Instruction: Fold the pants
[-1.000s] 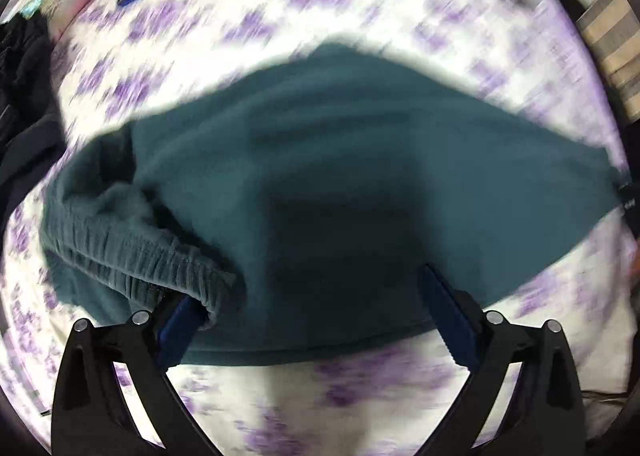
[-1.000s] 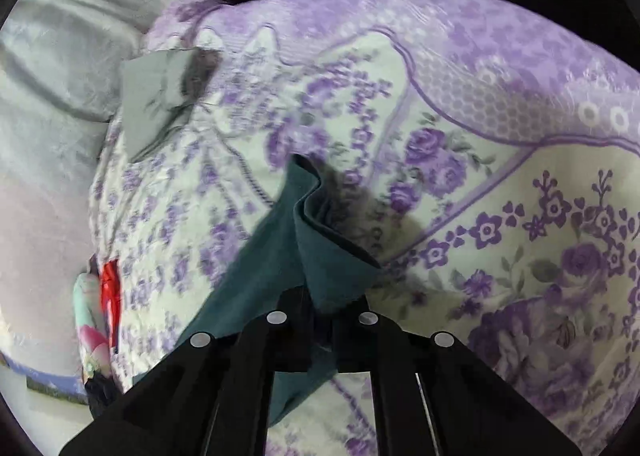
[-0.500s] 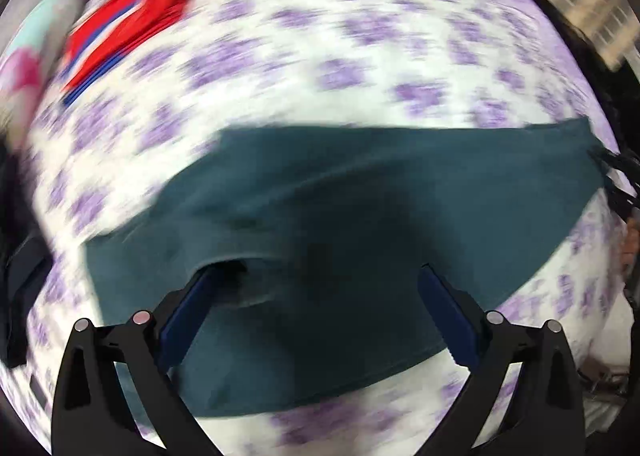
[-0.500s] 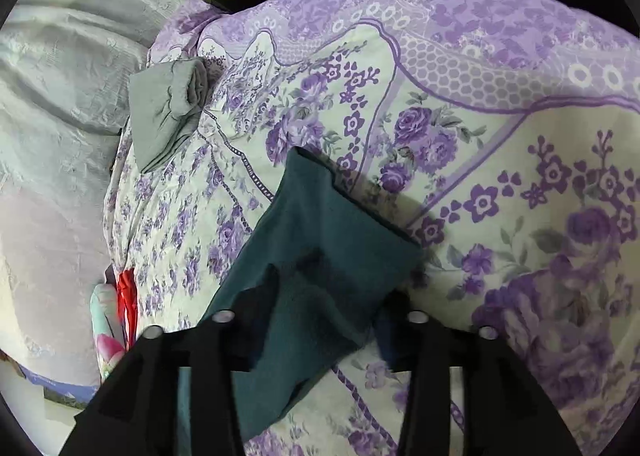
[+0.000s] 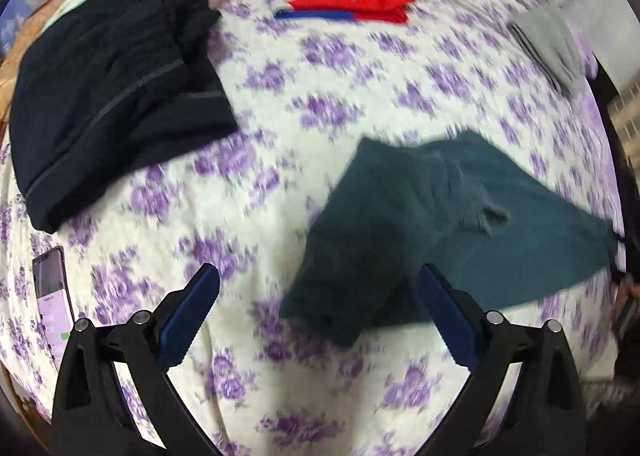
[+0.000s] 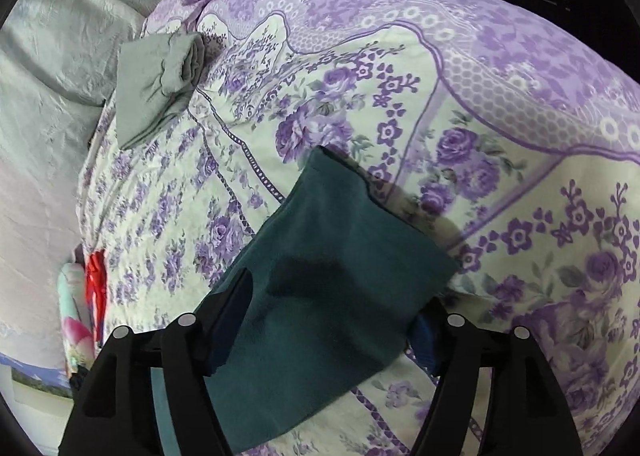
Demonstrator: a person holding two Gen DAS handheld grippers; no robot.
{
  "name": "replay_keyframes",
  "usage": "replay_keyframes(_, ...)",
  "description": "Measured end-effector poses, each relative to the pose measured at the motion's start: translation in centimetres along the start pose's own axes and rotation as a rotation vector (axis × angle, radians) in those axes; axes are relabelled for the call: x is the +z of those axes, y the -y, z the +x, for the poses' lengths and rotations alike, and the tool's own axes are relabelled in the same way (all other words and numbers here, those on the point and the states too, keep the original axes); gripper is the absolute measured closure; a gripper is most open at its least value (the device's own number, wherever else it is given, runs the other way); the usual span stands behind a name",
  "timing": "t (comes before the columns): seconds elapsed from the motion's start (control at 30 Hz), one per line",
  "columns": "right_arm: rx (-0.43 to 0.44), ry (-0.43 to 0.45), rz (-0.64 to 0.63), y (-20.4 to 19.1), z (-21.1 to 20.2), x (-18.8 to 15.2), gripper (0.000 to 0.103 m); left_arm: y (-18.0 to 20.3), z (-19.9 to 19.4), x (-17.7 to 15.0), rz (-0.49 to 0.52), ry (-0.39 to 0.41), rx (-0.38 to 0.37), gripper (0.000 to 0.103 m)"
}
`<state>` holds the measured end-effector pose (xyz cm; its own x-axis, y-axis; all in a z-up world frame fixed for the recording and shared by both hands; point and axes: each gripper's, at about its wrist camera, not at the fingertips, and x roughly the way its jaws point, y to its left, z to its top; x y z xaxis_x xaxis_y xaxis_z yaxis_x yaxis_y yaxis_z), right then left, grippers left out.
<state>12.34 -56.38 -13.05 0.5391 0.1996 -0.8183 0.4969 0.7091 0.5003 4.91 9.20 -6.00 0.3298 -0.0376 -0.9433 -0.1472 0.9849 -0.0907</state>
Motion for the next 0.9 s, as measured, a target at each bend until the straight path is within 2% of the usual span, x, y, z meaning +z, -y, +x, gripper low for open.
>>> replay_keyframes(0.1,-0.013,0.001,-0.007,-0.1,0.0,-0.1,0.030,2.4,1.0,-1.6,0.147,-0.019,0.023,0.006)
replay_keyframes(0.23,-0.019,0.002,-0.013,-0.1,-0.1,-0.3,0.031,4.8,2.2,-1.7,0.251,-0.017,0.024,0.006)
replay_keyframes(0.3,-0.016,0.004,-0.010,0.0,-0.2,-0.3,0.031,5.4,3.1,-1.0,0.256,-0.021,0.002,0.008)
replay_keyframes(0.4,-0.007,0.009,-0.007,0.1,-0.3,-0.5,0.031,6.3,5.1,0.4,0.274,-0.056,0.010,0.021)
replay_keyframes(0.53,0.015,0.015,-0.003,0.5,-0.5,-0.8,0.031,7.5,6.9,1.8,0.323,-0.074,0.050,0.021)
replay_keyframes(0.67,0.031,0.021,-0.001,0.8,-0.5,-0.9,0.031,7.5,8.8,2.4,0.349,-0.130,0.033,0.021)
replay_keyframes(0.7,0.033,0.022,0.001,0.9,-0.5,-0.9,0.031,7.4,8.8,2.5,0.350,-0.138,0.020,0.026)
replay_keyframes(0.73,0.034,0.023,0.002,0.9,-0.5,-0.9,0.030,7.1,8.7,2.9,0.350,-0.150,-0.007,0.037)
replay_keyframes(0.8,0.051,0.023,0.017,1.1,-0.6,-0.9,0.029,5.8,8.1,3.9,0.310,-0.164,-0.059,0.052)
replay_keyframes(0.87,0.065,0.021,0.033,1.4,-0.6,-0.8,0.029,4.6,7.9,4.4,0.279,-0.179,-0.075,0.065)
replay_keyframes(0.9,0.067,0.020,0.034,1.5,-0.6,-0.8,0.028,3.8,7.6,4.7,0.259,-0.184,-0.068,0.066)
